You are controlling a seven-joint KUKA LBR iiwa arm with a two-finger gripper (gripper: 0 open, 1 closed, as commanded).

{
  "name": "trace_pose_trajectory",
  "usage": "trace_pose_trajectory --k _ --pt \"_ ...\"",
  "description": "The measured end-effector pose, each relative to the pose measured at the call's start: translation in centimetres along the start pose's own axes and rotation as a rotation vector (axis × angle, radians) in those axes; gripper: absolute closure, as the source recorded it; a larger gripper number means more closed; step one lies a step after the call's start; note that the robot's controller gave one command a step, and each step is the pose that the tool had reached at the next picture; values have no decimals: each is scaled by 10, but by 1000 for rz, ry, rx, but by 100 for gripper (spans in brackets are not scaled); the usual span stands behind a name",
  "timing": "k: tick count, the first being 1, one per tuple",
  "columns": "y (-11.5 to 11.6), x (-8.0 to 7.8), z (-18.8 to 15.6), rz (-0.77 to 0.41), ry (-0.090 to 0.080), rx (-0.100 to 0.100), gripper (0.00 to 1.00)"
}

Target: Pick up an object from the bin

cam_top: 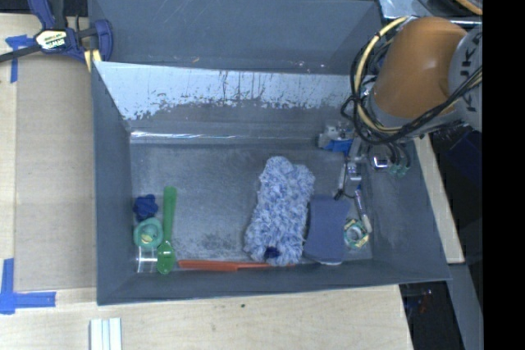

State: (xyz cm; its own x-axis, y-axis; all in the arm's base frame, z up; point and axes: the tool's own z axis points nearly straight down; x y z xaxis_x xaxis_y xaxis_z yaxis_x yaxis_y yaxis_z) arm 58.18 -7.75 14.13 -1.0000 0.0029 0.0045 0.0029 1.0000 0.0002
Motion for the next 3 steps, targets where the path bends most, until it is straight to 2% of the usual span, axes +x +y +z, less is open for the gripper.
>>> trace_pose_trajectory --k 1,2,3 --pt "0 -2 -5 -3 -8 1 0" --pt "54 3 69 -597 -7 3 0" --pt "55 -8 30 -440 -13 4 0"
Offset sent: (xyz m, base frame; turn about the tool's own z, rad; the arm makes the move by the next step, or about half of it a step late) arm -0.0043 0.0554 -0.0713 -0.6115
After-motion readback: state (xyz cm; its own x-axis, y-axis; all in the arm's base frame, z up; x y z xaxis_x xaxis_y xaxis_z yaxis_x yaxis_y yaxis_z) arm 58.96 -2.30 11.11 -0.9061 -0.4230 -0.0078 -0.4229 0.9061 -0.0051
